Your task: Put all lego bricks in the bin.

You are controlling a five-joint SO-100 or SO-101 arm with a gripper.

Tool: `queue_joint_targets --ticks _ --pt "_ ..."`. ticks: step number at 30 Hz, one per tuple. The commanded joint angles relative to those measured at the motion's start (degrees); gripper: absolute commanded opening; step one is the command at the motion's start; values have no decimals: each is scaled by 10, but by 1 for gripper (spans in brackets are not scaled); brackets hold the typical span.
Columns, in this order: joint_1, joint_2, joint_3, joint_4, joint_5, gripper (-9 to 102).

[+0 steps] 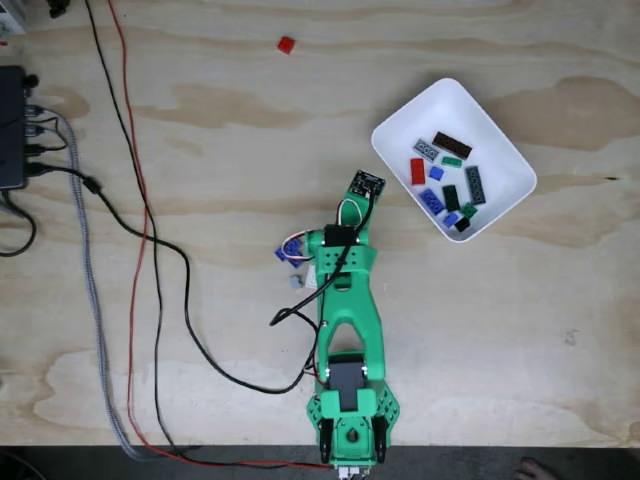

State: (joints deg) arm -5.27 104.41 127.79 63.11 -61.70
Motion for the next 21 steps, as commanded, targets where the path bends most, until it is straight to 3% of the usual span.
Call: queue_joint_targets --ticks 1,9,16,21 --pt "-21 -6 -5 -32 20 20" --pt "-68 53 -6 -17 38 20" --pt "-39 130 -44 18 36 21" --pt "-97 117 -20 -8 44 21"
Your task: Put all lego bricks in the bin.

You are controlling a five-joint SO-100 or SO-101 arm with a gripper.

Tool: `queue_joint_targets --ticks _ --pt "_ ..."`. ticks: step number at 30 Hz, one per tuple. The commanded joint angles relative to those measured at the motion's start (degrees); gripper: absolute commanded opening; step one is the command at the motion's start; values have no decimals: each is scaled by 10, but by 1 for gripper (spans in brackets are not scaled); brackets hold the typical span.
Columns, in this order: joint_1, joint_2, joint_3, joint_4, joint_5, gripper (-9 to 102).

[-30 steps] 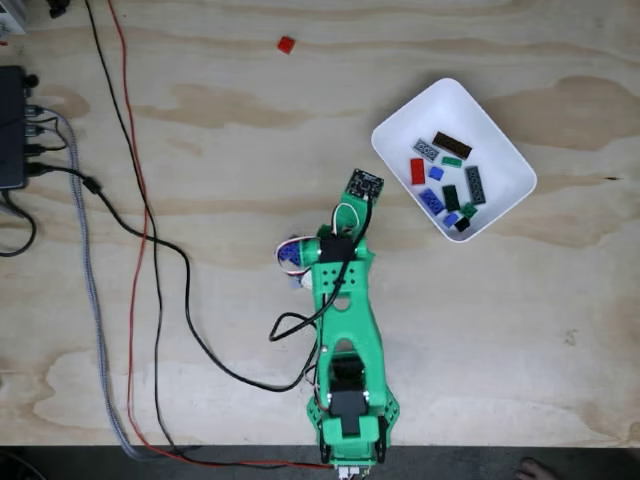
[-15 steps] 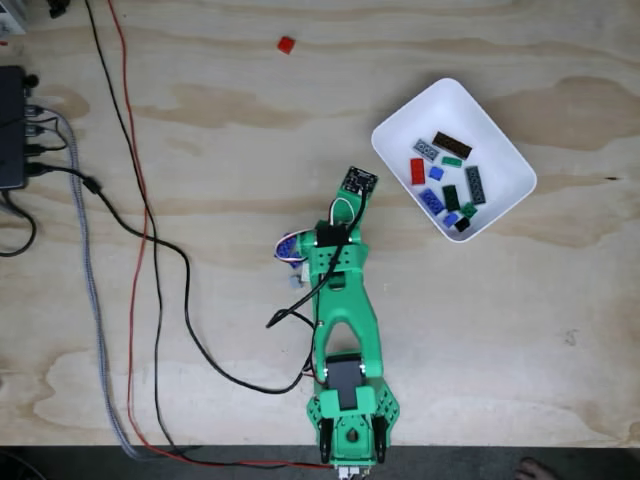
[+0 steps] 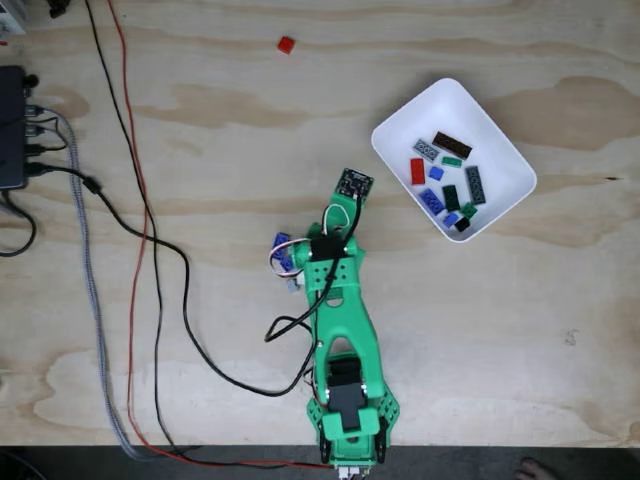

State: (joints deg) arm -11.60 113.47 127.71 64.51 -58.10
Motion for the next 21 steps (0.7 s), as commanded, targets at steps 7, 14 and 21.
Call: queue_joint_targets --ticks 7,14,21 --pt "-67 -69 -20 -63 1 22" --pt "-68 -113 -19 -85 -20 24" --pt "-59 -132 -20 -105 -44 21"
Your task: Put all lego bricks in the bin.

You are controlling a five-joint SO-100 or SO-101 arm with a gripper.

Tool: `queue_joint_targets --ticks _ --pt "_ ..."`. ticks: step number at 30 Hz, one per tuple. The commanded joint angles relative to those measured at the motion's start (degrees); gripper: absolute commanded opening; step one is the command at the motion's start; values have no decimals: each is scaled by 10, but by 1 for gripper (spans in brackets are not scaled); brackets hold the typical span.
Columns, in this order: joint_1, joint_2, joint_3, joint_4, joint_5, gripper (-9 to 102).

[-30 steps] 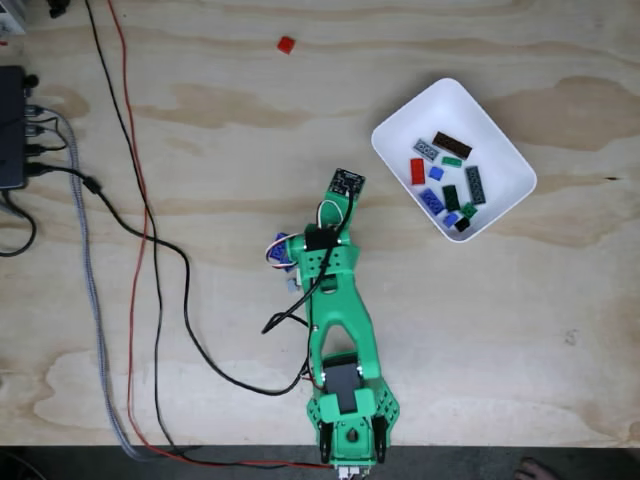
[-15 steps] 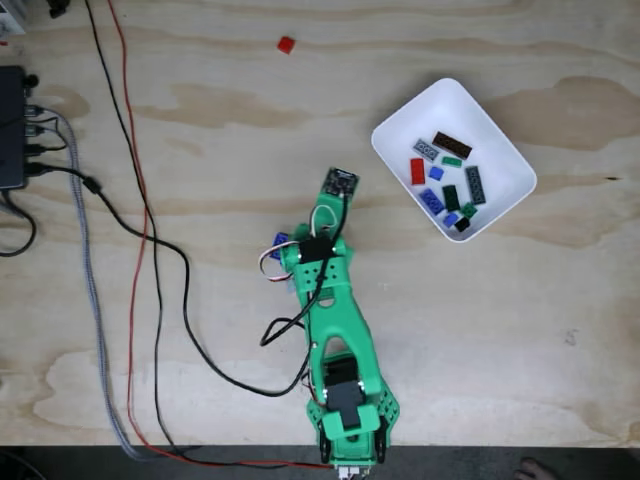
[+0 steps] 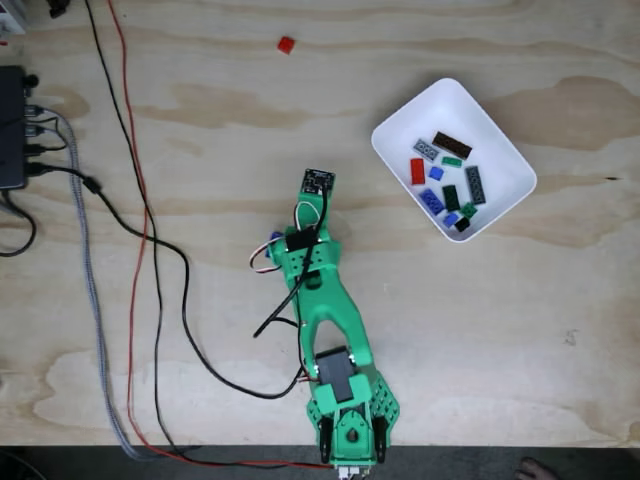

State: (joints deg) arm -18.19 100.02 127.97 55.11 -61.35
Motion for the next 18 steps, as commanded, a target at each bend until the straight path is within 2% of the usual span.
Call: queue_joint_targets --ticks 1,5,12,15,18 --pt "8 -2 -23 -16 -15 21" --pt "7 -23 -25 -42 -30 18" --pt "12 -43 -26 -65 -50 8" --pt "21 5 -11 -76 -37 0" --pt "33 139 -7 -28 1 0"
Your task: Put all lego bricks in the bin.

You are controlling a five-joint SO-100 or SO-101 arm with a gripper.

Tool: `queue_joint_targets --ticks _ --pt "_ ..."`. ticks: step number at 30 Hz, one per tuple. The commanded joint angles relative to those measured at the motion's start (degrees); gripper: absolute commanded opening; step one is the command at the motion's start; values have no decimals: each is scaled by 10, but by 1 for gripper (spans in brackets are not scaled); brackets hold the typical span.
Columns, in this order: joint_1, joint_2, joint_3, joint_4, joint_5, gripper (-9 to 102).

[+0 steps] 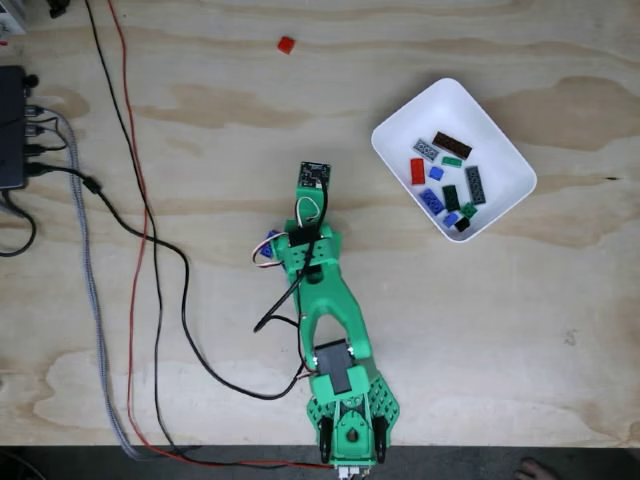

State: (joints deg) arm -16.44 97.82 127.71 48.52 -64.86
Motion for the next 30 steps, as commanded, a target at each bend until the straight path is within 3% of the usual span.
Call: queue_joint_targets --ticks 1,4,6,14,19,30 --pt "20 214 -8 61 52 0" --pt "45 313 -42 143 72 0" --pt "74 288 -88 181 70 0" --pt "302 44 -234 58 41 0" --pt "409 25 -271 3 43 0" --pt "428 46 -277 -9 21 6"
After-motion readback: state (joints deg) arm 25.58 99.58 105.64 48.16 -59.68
